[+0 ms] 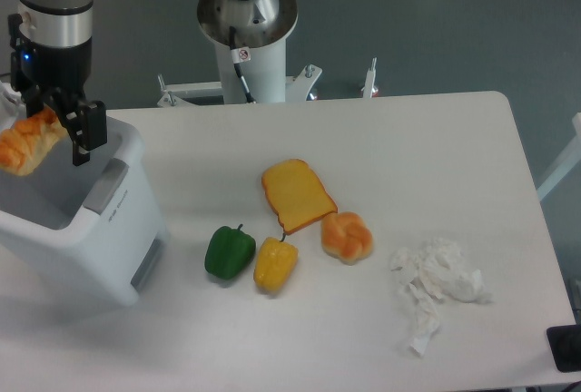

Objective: Place the square bread in the trash can
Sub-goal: 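Hold the bread roll over the bin opening and lower slightly, then open the gripper to drop the bread roll into the bin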

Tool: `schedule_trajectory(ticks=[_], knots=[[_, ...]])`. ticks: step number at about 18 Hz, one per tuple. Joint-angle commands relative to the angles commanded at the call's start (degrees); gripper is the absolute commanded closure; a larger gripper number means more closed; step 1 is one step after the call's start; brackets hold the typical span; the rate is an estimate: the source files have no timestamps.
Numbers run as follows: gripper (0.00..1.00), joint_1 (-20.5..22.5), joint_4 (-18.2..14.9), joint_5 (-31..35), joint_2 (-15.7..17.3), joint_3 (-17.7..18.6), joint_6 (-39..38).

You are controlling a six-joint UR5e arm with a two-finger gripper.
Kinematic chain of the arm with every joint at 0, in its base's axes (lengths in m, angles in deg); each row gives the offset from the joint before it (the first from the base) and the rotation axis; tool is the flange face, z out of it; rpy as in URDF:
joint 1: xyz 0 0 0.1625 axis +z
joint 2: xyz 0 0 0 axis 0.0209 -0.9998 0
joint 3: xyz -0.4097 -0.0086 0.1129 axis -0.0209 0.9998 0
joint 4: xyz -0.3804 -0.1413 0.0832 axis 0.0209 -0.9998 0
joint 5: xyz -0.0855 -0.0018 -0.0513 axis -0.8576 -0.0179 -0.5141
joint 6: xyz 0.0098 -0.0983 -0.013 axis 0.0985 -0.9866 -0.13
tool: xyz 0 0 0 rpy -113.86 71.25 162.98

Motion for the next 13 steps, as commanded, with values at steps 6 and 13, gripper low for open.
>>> schedule_trajectory(ticks=[6, 13], knots=[[0.0, -0.1, -1.9, 0.0, 1.5, 0.1, 0.0], [0.0, 0.0, -3.7, -0.1, 2.9, 1.1, 1.5]])
